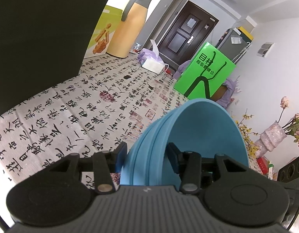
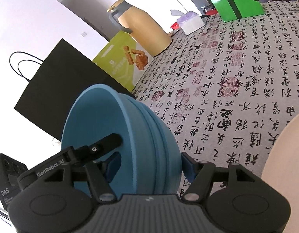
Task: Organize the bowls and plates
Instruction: 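Lift the blue bowl stack off the table with both grippers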
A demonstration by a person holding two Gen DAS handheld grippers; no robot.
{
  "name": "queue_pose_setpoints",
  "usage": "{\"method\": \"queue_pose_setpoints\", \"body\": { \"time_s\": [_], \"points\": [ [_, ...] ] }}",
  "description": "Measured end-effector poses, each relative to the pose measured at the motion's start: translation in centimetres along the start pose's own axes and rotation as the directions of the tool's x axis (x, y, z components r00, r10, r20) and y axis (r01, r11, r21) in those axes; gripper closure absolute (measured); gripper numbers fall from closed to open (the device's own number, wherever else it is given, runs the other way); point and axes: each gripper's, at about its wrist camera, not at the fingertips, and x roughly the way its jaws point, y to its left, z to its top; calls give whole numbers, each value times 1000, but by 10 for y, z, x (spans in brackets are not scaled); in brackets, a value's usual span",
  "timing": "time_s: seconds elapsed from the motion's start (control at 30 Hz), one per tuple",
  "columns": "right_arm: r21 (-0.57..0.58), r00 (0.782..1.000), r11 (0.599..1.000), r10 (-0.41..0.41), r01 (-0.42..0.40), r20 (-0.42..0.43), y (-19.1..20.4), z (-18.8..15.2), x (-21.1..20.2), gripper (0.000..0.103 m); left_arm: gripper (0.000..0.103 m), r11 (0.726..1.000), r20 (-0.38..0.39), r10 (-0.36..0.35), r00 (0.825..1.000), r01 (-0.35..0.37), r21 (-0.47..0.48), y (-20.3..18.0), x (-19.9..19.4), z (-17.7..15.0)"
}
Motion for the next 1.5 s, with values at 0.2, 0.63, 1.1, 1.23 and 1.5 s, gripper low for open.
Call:
{"method": "queue_pose_setpoints", "body": {
  "time_s": [0.2,0.63,1.1,1.23,1.5],
  "points": [
    [-3,1000,1000,5,-5,12,-3,-2,-12,36,57,1000,10,-4,1000,4,9,-10,-5,-4],
    [-4,1000,1000,11,-11,22,-9,-4,-30,36,57,1000,15,-11,1000,11,3,-27,-13,-15],
    [-6,999,1000,14,-14,44,-14,-13,-57,36,57,1000,25,-24,999,24,14,-46,-23,-28],
    [-4,999,1000,16,-16,51,-17,-17,-65,36,57,999,25,-28,999,28,17,-50,-25,-32],
    [3,998,1000,18,-18,62,-23,-22,-77,36,57,999,24,-32,999,31,19,-61,-27,-41]
  ]
}}
